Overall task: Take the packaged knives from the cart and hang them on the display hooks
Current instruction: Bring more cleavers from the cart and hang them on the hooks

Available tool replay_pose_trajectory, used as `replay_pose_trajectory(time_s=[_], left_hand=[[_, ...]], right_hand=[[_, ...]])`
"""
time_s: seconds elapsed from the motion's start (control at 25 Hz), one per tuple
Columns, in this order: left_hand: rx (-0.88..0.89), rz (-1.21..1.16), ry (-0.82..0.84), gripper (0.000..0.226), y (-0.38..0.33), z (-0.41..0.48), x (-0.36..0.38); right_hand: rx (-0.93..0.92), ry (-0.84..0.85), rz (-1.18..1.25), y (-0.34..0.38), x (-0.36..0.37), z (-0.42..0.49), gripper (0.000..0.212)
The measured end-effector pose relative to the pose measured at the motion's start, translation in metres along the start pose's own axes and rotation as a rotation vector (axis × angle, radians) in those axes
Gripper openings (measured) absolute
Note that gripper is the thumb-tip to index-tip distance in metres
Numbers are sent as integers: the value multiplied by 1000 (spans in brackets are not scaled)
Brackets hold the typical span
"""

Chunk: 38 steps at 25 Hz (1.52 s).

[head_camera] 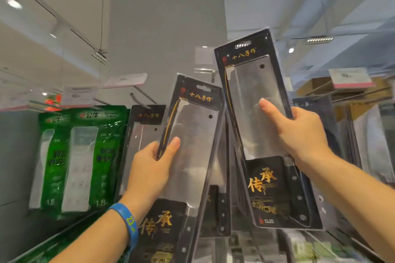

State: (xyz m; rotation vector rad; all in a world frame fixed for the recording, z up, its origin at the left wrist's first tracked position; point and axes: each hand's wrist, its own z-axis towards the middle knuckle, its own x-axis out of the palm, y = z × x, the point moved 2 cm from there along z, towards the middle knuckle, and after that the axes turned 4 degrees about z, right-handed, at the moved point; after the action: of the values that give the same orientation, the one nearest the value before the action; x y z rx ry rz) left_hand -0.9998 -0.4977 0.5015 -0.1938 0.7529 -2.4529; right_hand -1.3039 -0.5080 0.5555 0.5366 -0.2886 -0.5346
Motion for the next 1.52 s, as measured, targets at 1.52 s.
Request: replay_pose_trajectory(time_s=[1.52], left_hand=[[67, 150, -12, 73, -16, 0, 25]], right_hand=[[185, 100, 122, -2, -11, 10, 123]])
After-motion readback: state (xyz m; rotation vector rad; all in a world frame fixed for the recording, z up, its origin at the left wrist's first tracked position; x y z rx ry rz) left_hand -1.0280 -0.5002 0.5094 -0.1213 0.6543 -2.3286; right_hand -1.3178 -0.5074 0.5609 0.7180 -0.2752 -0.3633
